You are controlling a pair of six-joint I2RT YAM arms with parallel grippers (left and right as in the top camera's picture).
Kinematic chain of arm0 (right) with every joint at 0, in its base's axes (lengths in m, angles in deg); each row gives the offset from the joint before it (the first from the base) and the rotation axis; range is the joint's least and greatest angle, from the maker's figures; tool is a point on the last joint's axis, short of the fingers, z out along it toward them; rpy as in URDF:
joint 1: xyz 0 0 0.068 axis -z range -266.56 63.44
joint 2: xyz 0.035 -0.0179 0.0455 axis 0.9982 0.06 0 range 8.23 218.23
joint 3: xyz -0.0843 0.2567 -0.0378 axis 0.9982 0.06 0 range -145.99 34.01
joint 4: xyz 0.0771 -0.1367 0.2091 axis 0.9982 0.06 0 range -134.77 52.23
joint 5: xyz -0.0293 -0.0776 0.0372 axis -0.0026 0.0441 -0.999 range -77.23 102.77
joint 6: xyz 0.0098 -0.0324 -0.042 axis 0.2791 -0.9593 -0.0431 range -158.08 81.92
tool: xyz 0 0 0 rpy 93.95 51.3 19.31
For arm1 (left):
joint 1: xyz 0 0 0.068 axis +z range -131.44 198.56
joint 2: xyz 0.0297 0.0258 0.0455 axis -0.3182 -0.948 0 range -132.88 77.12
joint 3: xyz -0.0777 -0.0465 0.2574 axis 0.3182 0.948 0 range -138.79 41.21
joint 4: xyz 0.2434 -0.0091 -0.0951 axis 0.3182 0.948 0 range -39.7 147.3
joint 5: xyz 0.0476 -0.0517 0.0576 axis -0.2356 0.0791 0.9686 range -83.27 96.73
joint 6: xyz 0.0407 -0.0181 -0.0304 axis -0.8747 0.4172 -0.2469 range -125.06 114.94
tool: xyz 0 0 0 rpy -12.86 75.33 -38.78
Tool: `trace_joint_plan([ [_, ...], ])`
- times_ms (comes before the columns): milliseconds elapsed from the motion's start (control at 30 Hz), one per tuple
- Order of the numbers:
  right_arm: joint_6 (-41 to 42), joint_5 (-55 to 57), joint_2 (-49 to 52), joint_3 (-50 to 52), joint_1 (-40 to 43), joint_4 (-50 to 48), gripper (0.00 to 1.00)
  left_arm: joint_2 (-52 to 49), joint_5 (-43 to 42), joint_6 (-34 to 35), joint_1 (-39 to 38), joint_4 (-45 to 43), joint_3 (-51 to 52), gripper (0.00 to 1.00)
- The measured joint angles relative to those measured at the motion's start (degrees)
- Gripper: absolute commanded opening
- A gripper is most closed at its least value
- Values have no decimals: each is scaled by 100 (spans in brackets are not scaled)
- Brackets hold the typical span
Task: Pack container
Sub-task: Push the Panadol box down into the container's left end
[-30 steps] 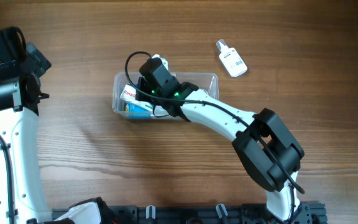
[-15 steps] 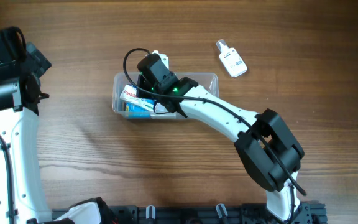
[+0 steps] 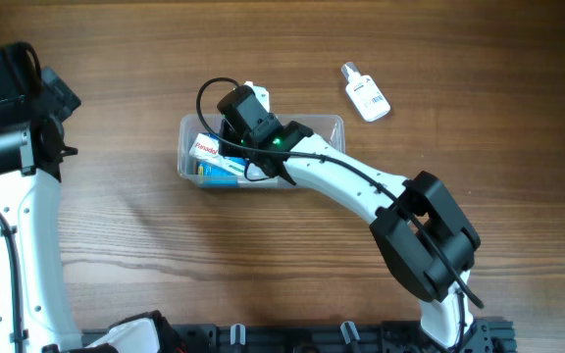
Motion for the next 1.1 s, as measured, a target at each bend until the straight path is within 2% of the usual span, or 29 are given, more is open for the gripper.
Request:
trace_joint_plan([
  [600,11,-345,13,0,0,24,4,0,0,0,-2,0,0,100],
  [1100,-11,-155,13,0,0,109,4,0,0,0,-2,0,0,100],
])
